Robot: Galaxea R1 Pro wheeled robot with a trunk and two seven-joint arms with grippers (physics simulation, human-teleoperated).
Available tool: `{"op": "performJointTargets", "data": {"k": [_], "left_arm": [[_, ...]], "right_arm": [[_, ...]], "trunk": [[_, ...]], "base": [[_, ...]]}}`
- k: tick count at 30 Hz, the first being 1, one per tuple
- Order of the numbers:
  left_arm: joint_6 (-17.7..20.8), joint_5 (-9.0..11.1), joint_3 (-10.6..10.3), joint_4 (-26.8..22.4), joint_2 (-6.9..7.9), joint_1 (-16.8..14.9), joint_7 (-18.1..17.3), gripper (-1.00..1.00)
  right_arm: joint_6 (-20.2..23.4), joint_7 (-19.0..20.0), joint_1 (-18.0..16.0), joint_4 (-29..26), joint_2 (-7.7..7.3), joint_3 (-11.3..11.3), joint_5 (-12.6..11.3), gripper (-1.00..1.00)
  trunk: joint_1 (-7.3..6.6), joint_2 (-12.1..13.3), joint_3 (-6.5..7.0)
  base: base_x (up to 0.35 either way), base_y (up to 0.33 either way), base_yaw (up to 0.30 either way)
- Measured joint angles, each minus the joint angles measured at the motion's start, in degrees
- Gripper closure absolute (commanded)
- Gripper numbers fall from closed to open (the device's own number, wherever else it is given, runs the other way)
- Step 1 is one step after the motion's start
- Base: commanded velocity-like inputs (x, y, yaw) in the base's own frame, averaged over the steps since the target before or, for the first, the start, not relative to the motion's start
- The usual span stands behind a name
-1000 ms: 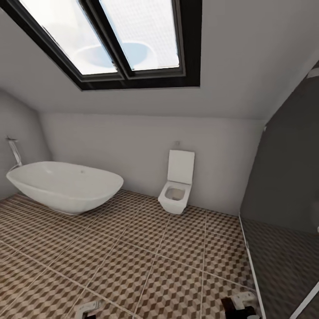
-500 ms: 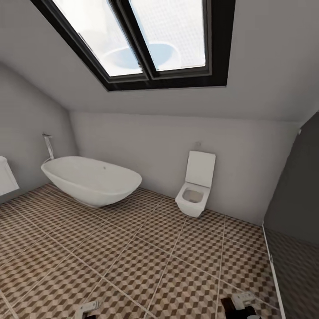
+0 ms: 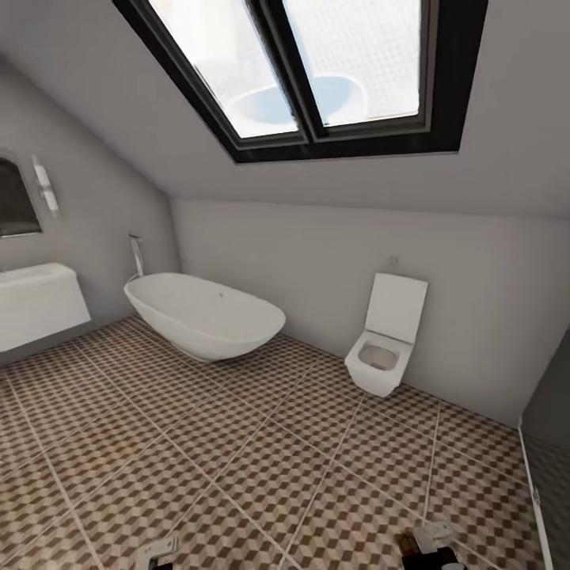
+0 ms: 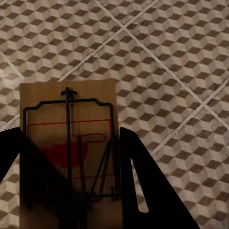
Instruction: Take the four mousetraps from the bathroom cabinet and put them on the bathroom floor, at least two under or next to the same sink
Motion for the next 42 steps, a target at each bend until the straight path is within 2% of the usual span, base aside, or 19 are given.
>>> {"op": "performJointTargets", "data": {"k": [8,42], "left_arm": [[0.0,0.0,0.0,0.0,-0.84,0.1,0.0,1.00],[0.4,0.1,0.0,0.0,-0.95,0.1,-0.6,1.00]], "right_arm": [[0.0,0.0,0.0,0.0,0.00,0.0,0.0,1.00],[0.0,0.0,0.0,0.0,0.00,0.0,0.0,1.00]], "trunk": [[0.00,0.0,0.00],[0.00,0.0,0.00]], "base": [[0.000,0.000,0.297],[0.000,0.000,0.297]]}}
